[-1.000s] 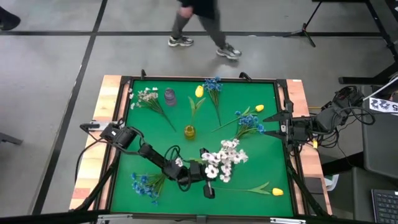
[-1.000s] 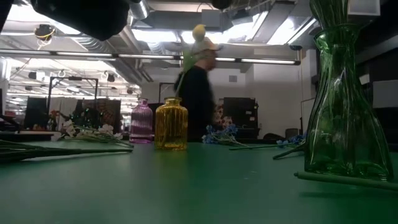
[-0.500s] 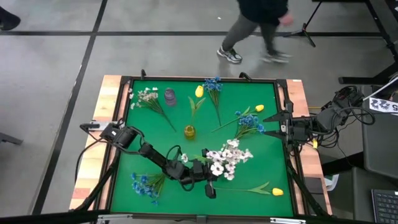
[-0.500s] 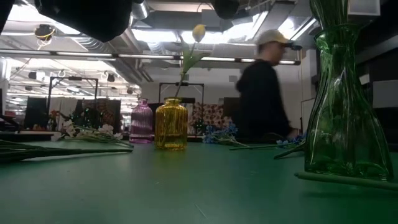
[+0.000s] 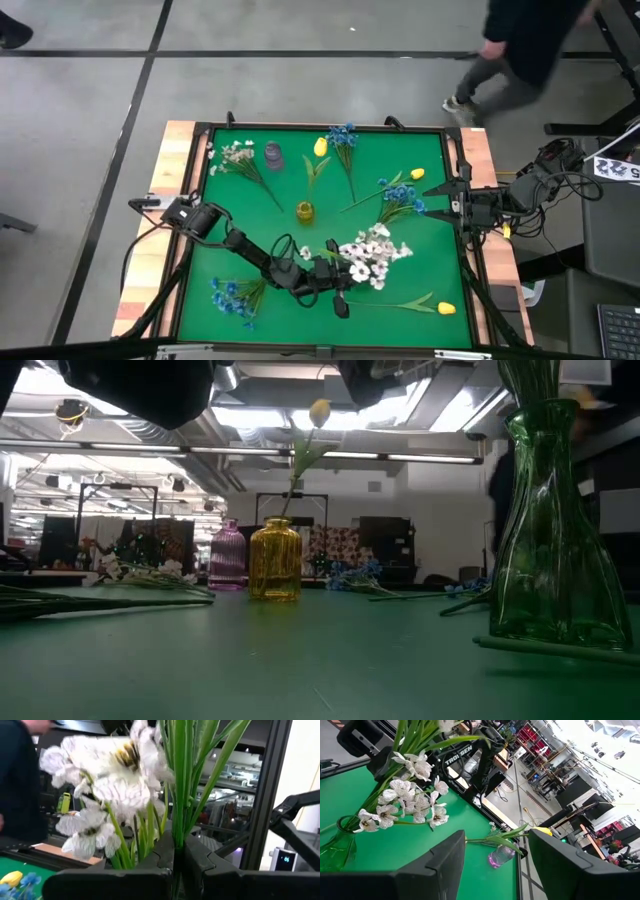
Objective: Sort flowers into vase by color
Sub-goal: Put the right white flowers into the green vase
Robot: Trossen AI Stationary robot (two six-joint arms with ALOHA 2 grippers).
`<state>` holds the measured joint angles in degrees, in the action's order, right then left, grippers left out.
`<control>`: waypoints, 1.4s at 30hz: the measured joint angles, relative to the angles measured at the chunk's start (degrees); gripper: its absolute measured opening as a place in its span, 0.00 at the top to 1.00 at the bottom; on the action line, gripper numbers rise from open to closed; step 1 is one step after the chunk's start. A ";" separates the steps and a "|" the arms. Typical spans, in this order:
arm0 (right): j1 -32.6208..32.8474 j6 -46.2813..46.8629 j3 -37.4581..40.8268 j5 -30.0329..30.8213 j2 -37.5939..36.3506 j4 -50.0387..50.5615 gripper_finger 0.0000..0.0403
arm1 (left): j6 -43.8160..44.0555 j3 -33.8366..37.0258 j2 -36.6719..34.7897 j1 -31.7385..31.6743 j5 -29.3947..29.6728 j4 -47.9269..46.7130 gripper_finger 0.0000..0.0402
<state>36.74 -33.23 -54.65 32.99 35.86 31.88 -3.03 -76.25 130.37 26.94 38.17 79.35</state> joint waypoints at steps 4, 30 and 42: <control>0.01 0.00 0.00 0.00 0.02 0.00 0.46 | 0.41 0.00 0.00 -0.10 0.03 -1.29 0.98; -0.01 0.66 -0.02 -0.01 0.00 0.32 0.46 | 6.91 0.00 0.00 -1.11 1.70 -9.33 0.88; 0.01 3.15 -0.02 -0.66 0.02 2.23 0.46 | 7.41 0.00 0.00 -1.07 1.73 -9.57 0.65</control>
<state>36.75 -30.09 -54.68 32.34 35.88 34.11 4.38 -76.25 130.37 25.87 39.90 69.78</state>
